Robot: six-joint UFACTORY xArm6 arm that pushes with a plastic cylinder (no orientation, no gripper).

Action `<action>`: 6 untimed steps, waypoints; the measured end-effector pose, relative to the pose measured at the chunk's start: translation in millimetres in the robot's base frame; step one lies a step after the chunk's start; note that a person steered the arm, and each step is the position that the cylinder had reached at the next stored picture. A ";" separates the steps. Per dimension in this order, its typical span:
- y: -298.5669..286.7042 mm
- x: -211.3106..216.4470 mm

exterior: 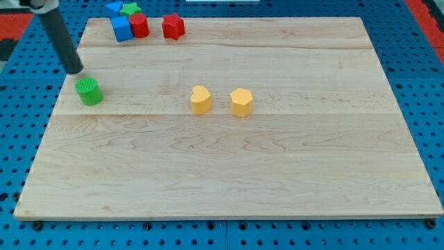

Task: Push the green star towards center

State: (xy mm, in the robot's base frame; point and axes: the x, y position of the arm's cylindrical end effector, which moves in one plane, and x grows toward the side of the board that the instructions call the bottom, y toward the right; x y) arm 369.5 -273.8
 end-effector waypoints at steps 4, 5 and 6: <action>188.9 17.6; 138.7 -20.0; 147.6 -47.9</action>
